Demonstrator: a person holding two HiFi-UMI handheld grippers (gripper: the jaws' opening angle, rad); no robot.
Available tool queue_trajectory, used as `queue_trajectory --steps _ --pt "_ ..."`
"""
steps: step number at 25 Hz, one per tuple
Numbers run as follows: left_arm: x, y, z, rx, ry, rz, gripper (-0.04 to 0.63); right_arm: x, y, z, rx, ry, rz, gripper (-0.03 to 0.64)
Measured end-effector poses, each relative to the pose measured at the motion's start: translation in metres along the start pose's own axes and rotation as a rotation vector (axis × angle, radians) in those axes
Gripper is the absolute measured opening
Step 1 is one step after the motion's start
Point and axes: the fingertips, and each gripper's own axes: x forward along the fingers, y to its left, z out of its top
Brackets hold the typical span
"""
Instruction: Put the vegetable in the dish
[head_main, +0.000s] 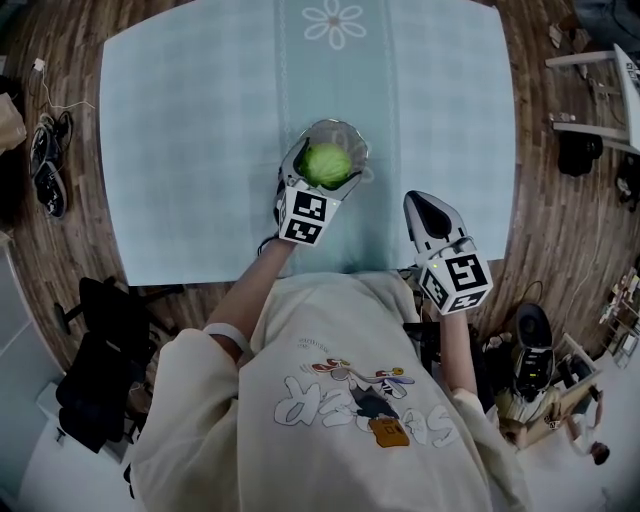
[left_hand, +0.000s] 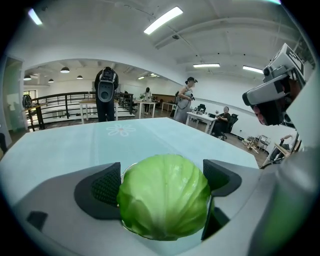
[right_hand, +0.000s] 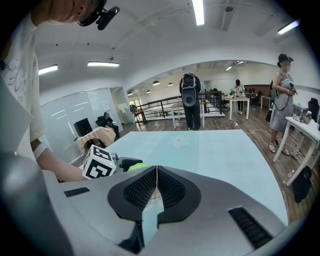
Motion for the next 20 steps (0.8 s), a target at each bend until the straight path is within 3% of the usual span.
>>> queue_trajectory --steps 14,20 --pt "0.034 0.004 -0.024 -0.034 0.081 0.006 0.526 0.003 -0.006 -0.003 0.021 0.011 -0.021 0.023" --pt "0.046 0.008 -0.033 0.021 0.154 0.063 0.526 0.001 -0.009 -0.003 0.025 0.009 -0.029 0.023"
